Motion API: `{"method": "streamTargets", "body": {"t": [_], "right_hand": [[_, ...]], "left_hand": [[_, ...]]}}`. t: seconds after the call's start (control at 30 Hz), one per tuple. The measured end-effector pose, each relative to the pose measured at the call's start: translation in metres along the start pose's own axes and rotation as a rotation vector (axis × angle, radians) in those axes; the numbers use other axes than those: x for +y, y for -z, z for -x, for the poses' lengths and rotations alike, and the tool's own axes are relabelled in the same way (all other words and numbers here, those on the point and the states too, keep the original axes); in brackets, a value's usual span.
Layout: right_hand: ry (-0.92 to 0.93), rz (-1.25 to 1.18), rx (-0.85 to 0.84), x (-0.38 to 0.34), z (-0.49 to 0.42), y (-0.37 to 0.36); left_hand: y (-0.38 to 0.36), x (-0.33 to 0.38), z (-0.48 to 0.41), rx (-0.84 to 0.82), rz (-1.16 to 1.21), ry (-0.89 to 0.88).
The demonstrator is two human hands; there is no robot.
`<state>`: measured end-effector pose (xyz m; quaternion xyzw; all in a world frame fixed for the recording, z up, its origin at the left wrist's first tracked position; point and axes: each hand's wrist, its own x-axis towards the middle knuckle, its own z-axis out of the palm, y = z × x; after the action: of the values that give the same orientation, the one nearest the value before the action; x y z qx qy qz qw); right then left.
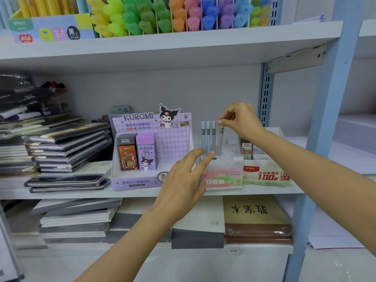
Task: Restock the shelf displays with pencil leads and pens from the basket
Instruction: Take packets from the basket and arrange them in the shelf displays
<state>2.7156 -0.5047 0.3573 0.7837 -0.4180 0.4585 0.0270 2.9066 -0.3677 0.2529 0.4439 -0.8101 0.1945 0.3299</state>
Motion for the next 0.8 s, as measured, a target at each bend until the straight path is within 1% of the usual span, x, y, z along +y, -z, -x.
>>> {"method": "streamTargets", "body": {"t": [0.17, 0.23, 0.3, 0.33, 0.4, 0.47, 0.5, 0.53, 0.6, 0.8], "right_hand": [[0.018, 0.104, -0.086, -0.005, 0.004, 0.002], [0.027, 0.088, -0.054, -0.014, 0.011, 0.012], [0.082, -0.014, 0.012, -0.030, 0.029, 0.019], [0.116, -0.069, 0.024, -0.038, 0.042, 0.020], [0.148, -0.096, -0.050, -0.048, 0.073, 0.014], [0.132, 0.029, -0.176, -0.050, 0.103, 0.000], [0.142, 0.116, -0.205, -0.048, 0.113, -0.008], [0.165, 0.188, -0.203, -0.045, 0.119, -0.015], [0.195, 0.241, -0.167, -0.043, 0.118, -0.025], [0.168, 0.209, -0.174, -0.045, 0.105, -0.038]], "left_hand": [[-0.002, 0.001, -0.002, 0.008, -0.021, 0.007], [-0.002, 0.002, -0.002, 0.004, -0.023, 0.003], [-0.004, 0.002, 0.003, 0.020, -0.059, -0.001], [-0.005, 0.000, 0.008, 0.034, -0.101, 0.029], [-0.007, -0.004, 0.025, 0.058, -0.204, 0.170], [-0.009, -0.009, 0.042, 0.031, -0.258, 0.290], [-0.010, -0.011, 0.048, -0.003, -0.258, 0.309], [-0.011, -0.014, 0.051, -0.033, -0.246, 0.306], [-0.011, -0.022, 0.050, -0.059, -0.195, 0.286], [-0.009, -0.034, 0.048, -0.079, -0.090, 0.224]]}}
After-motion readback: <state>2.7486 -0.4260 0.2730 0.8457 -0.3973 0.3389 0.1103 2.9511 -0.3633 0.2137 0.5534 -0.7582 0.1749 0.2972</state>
